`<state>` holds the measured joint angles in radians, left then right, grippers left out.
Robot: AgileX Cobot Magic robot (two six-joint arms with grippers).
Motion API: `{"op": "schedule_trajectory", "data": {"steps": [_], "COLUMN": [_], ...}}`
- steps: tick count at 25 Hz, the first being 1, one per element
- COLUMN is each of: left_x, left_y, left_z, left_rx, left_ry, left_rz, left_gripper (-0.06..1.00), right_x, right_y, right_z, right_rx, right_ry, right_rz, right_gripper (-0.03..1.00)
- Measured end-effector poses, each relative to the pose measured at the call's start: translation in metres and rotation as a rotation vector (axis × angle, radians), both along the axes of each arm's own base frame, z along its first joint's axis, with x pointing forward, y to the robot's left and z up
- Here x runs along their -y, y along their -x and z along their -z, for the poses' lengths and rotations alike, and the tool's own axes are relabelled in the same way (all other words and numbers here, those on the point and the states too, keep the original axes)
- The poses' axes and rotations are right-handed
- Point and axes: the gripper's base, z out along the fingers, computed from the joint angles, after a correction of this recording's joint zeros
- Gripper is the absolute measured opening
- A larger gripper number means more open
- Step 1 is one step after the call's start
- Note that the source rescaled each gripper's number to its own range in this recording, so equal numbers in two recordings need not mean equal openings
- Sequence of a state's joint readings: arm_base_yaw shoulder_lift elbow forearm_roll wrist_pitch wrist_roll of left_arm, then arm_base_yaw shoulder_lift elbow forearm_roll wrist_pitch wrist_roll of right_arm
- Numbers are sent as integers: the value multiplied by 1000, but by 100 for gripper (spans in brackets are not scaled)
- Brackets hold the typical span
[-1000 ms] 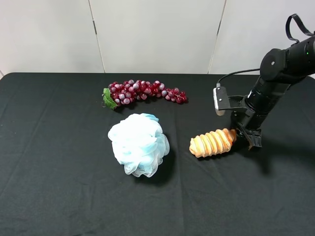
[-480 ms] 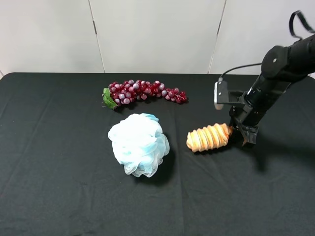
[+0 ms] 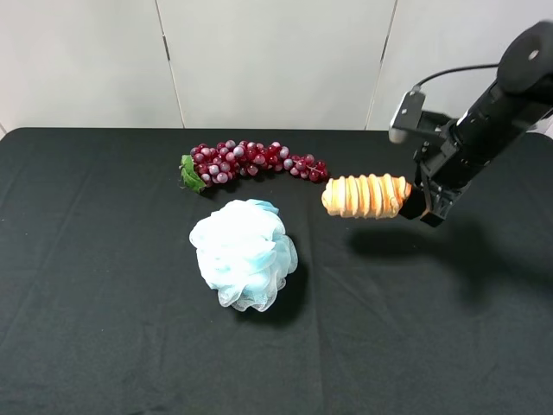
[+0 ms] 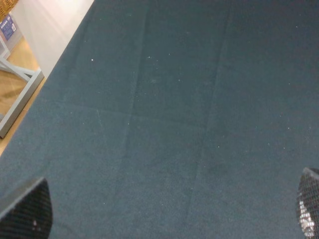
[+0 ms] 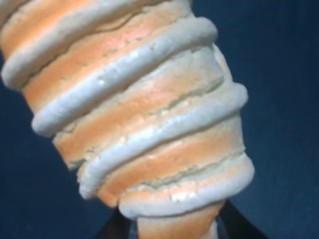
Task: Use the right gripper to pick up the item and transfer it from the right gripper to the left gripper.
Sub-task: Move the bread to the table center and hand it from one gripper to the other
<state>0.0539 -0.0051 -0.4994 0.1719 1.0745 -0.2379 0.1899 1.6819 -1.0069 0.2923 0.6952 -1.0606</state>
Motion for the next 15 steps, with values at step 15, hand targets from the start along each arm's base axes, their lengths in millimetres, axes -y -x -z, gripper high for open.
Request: {"op": "schedule_trajectory", "data": {"steps": [15], "left_x": [0], "left_y": [0], "left_z": [0], "left_rx": [0], "left_ry": [0], "left_rz": [0], "left_gripper": [97], "right_x": [-27], "right_y": [41], "right_z": [-64], "right_rx": [75], "right_ry": [-71], "right_rz": [52], "right_gripper": [5]}}
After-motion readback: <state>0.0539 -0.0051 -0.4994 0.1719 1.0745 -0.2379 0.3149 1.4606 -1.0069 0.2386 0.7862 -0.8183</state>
